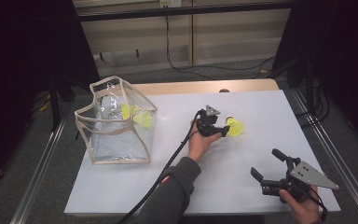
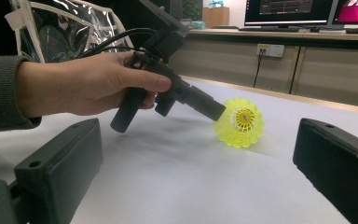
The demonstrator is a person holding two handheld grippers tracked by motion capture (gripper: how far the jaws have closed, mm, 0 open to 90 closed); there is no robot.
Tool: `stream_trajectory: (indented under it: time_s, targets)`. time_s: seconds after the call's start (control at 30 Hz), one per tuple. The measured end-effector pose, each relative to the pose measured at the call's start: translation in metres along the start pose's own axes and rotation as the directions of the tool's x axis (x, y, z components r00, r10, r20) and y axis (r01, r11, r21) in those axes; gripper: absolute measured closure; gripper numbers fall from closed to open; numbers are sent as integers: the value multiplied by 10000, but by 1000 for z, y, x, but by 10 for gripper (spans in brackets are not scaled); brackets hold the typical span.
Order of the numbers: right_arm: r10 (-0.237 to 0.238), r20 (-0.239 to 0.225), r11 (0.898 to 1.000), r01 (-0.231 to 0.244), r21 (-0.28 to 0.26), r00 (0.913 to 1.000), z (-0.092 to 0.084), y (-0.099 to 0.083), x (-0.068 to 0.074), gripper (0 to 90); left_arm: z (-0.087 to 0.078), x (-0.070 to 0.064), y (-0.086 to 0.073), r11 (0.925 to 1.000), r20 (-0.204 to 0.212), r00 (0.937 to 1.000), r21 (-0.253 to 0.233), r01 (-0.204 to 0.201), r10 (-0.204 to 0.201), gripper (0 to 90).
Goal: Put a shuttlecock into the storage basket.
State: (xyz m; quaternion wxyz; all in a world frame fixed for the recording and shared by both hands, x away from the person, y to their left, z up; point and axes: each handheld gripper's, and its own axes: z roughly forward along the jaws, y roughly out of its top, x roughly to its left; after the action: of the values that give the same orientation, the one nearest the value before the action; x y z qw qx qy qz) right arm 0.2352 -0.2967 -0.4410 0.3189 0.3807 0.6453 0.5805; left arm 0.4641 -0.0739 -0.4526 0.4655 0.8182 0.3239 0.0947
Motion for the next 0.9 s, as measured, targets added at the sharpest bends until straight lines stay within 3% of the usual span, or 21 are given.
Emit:
stream_trajectory:
  time_s: [0.43,0.9]
  targets:
    - [-7,-6,10000,7,-1,10000,0,0,0,15,1,2,0,9999,-133,9998,19,-146,146,465]
    - [-1,8,10000,1,-11,10000,0,0,0,14,4,2,-1,9999,-144,9998,23,135,-134,576]
